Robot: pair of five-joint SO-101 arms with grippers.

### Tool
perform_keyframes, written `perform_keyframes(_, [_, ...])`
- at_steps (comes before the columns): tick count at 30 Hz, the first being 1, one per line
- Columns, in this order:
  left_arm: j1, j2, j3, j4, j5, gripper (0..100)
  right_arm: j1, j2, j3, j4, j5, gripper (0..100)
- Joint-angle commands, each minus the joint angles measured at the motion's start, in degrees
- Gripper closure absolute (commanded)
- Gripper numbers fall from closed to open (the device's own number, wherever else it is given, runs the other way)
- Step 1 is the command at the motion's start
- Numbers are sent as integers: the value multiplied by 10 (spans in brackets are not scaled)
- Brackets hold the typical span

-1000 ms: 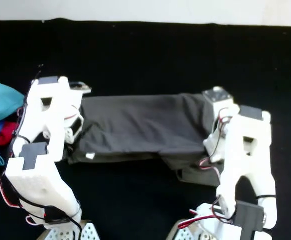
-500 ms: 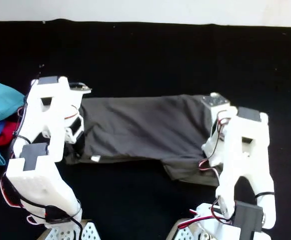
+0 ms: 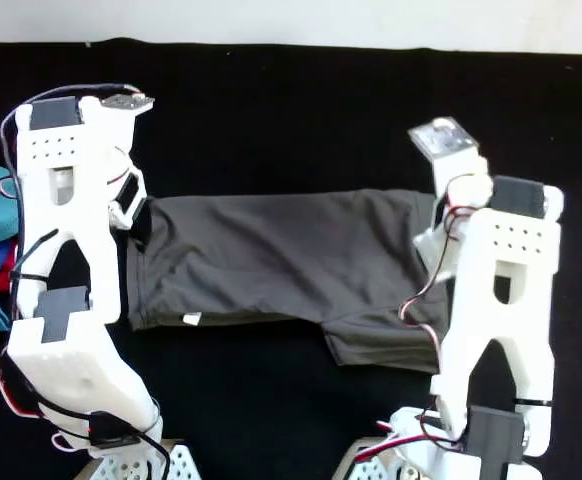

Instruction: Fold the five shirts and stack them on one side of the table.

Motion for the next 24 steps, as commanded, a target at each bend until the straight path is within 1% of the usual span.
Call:
perform_keyframes(1, [42, 10, -20, -36, 37, 975, -44, -15, 46, -125, -39, 995])
perform_keyframes(2, [52, 23, -20, -54, 47, 992, -53, -15, 60, -156, -52, 972])
perform_keyframes(4, [71, 51, -20, -91, 63, 990, -68, -9, 80, -219, -74, 995])
perform_keyframes(6, [82, 84, -20, -138, 82, 992, -69, 22, 87, -278, -97, 991])
perform_keyframes(9, [83, 135, -22, -211, 102, 992, -66, 112, 85, -351, -111, 991])
perform_keyframes(11, [70, 170, -44, -231, 105, 992, -65, 182, 79, -392, -111, 991])
perform_keyframes(14, [41, 226, -102, -228, 105, 992, -58, 281, 35, -414, -111, 991])
perform_keyframes(19, [-9, 325, -243, -171, 102, 992, -31, 421, -111, -414, -113, 991])
perform_keyframes(24, [-9, 432, -420, -100, 102, 992, -31, 523, -263, -353, -113, 991])
